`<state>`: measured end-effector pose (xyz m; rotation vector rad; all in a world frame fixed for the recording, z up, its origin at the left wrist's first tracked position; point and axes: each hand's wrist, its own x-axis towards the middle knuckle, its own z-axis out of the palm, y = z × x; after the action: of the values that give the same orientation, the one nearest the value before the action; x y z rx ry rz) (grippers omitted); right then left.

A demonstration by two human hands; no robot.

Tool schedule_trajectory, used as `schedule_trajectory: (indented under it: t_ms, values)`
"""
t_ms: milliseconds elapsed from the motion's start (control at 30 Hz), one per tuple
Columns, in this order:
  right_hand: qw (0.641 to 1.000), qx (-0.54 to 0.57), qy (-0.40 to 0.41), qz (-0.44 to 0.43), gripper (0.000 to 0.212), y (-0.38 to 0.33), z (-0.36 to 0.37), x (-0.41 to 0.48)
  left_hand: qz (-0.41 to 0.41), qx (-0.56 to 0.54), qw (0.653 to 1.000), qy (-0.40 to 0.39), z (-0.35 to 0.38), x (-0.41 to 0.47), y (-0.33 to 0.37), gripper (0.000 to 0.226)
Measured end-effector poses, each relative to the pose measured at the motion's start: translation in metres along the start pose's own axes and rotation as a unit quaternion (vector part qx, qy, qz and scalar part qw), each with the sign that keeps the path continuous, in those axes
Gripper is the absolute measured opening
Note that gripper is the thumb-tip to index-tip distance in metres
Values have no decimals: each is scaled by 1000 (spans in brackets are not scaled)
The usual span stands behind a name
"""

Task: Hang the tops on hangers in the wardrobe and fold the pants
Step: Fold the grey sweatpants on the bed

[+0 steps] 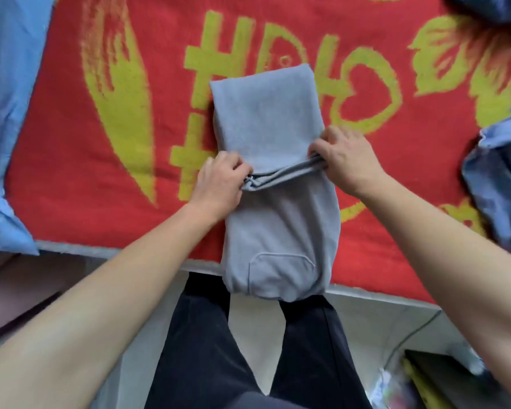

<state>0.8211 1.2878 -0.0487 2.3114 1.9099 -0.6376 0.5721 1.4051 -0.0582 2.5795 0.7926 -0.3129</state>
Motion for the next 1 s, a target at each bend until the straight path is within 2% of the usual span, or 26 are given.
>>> schedule_trajectory:
  t_ms: [67, 200, 267, 333, 400, 467, 500, 567, 600, 667, 700, 767, 833, 867, 933, 1000]
  values:
    - [996, 9, -87, 14, 42, -8, 29, -23, -18, 31, 998, -52, 28, -13, 4, 29]
    - [992, 92, -47, 66, 48, -10, 49, -33, -65, -24, 998, 7, 49, -9, 8, 26]
    - [984, 145, -78, 64, 51, -9, 53, -35, -75, -64, 995, -18, 53, -12, 6, 31]
    - [962, 229, -112, 101, 50, -8, 48, -34, -127, -150, 980, -34, 49, -13, 4, 32]
    - [912, 345, -73, 211, 50, -5, 36, -23, -252, -260, 931, 52, 40, -2, 2, 31]
    - [847, 437, 7, 303, 55, -2, 23, -7, -383, -352, 844, 129, 26, 18, 1, 48]
    - [820, 471, 27, 323, 58, 2, 19, 3, -424, -416, 794, 131, 21, 31, -1, 60]
    - [786, 522, 23, 329, 63, 8, 15, 24, -449, -553, 694, 106, 12, 55, -8, 73]
    - [781, 534, 6, 325, 64, 11, 14, 34, -441, -591, 668, 95, 11, 66, -14, 68]
    - [765, 564, -30, 310, 53, 15, 17, 50, -426, -625, 650, 77, 12, 81, -26, 46]
    - [743, 595, -45, 301, 47, 16, 21, 55, -415, -641, 643, 60, 11, 86, -29, 40]
    - [688, 666, -51, 285, 38, 13, 30, 60, -382, -678, 627, 42, 11, 91, -30, 38]
    - [646, 713, -24, 272, 31, 13, 35, 60, -348, -702, 619, 53, 7, 98, -29, 43]
    - [629, 728, -4, 271, 31, 16, 34, 59, -333, -706, 622, 57, 3, 100, -26, 46]
    - [611, 738, 39, 282, 33, 24, 21, 60, -308, -694, 649, 44, -11, 107, -19, 47]
    - [616, 735, 73, 275, 31, 34, 2, 62, -281, -672, 684, 34, -35, 121, -6, 44]
